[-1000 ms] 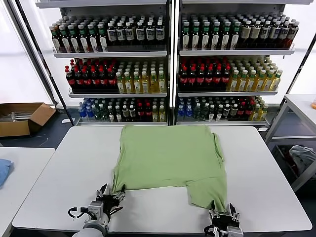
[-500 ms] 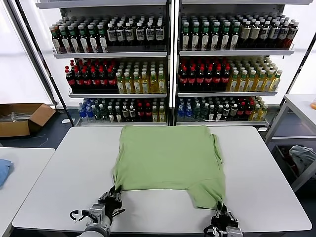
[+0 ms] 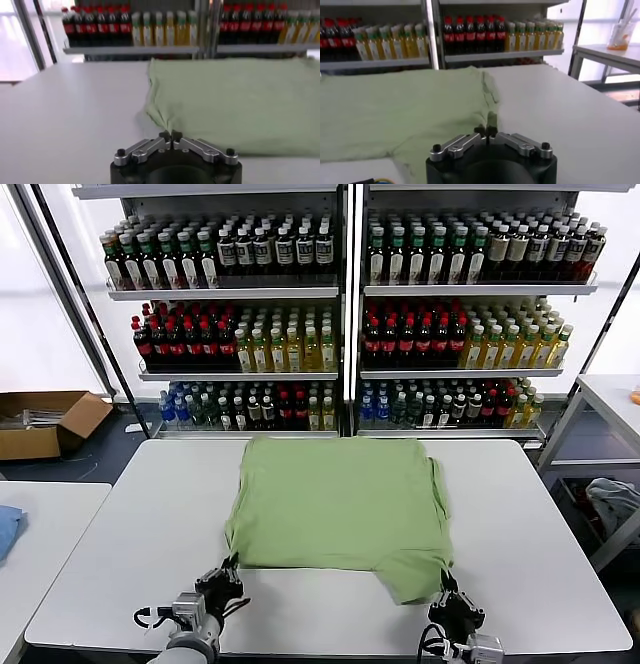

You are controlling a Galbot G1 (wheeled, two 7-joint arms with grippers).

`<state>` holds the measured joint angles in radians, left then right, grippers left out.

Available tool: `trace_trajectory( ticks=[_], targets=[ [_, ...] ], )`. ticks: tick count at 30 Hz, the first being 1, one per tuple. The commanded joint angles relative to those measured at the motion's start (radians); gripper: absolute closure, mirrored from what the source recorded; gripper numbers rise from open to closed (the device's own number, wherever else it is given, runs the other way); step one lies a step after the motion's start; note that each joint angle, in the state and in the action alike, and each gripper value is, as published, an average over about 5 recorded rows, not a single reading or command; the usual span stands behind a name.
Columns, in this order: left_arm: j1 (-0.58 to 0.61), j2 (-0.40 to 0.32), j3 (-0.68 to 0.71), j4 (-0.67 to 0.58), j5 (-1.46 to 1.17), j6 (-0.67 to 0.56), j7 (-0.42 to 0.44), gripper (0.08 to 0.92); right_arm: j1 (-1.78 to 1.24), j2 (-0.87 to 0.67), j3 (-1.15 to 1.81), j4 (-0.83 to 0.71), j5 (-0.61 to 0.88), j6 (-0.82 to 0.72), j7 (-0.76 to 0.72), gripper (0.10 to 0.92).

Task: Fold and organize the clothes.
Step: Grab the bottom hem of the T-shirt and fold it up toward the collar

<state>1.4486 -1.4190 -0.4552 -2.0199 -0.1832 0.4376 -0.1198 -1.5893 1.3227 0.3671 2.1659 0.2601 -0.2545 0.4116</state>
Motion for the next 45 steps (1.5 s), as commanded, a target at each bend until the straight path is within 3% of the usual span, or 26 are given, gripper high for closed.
trace_trajectory(
  ticks=[1,16,27,33,39,45],
  targets=[
    [-0.121,0.005,-0.007,0.045,-0.061,-0.136,-0.001,0.916,0.106,0.0,0.007,-0.026,0.002,0.043,-0.031,0.919],
    [-0.451,0.02,0.068,0.389,-0.141,-0.161,-0.009,0.916,0.554,-0.052,-0.036,-0.37,0.021,0.023,-0.106,0.919],
    [-0.571,0.01,0.112,0.573,-0.154,-0.132,-0.006,0.916,0.705,-0.087,-0.114,-0.57,0.045,-0.013,-0.16,0.919],
    [-0.587,0.003,0.112,0.594,-0.142,-0.121,-0.006,0.916,0.74,-0.071,-0.131,-0.624,0.041,-0.033,-0.18,0.914],
    [-0.572,0.002,0.097,0.557,-0.116,-0.089,-0.012,0.869,0.739,-0.039,-0.121,-0.613,0.08,-0.113,-0.188,0.784],
    [-0.544,-0.002,0.081,0.482,-0.087,-0.036,-0.063,0.697,0.751,0.033,-0.097,-0.577,0.326,-0.137,-0.05,0.611]
  ],
)
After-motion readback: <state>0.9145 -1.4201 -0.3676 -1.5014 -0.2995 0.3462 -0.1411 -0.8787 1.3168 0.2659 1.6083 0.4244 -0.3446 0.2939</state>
